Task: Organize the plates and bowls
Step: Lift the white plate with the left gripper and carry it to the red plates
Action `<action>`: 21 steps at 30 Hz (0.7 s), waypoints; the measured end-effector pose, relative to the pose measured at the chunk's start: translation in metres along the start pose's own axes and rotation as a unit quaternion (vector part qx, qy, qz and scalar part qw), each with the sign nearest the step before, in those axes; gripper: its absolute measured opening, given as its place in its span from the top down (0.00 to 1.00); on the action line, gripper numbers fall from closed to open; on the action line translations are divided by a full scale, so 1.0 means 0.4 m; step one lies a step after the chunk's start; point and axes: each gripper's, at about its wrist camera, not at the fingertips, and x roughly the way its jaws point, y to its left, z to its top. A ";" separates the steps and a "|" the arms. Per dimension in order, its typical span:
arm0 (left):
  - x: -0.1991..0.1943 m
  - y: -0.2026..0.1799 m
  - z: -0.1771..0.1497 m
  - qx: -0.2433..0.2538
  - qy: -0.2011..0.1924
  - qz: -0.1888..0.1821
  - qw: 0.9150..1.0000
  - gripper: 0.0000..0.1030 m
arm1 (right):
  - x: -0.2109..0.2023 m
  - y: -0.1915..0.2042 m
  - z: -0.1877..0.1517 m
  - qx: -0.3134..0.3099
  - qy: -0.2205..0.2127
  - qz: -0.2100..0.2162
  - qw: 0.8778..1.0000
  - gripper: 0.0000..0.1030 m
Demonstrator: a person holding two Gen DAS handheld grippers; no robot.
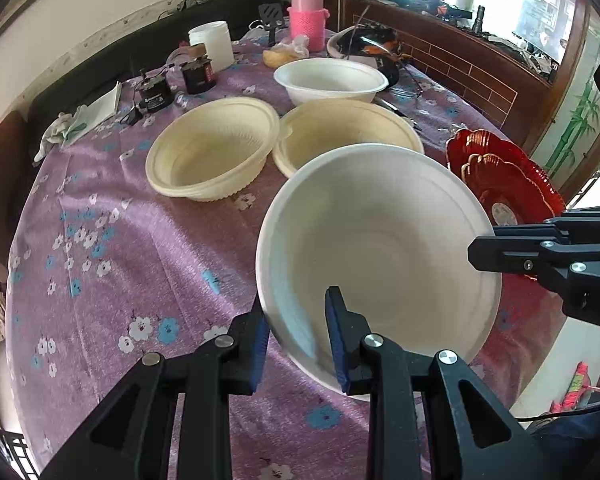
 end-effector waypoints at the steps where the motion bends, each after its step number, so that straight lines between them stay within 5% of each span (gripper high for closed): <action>1: -0.001 -0.005 0.002 0.002 -0.001 0.000 1.000 0.75 | -0.005 -0.004 -0.001 0.001 -0.002 0.000 1.000 0.85; 21: -0.008 -0.132 0.084 0.065 -0.023 -0.024 0.997 0.75 | -0.100 -0.112 -0.029 0.052 -0.044 -0.015 0.998 0.85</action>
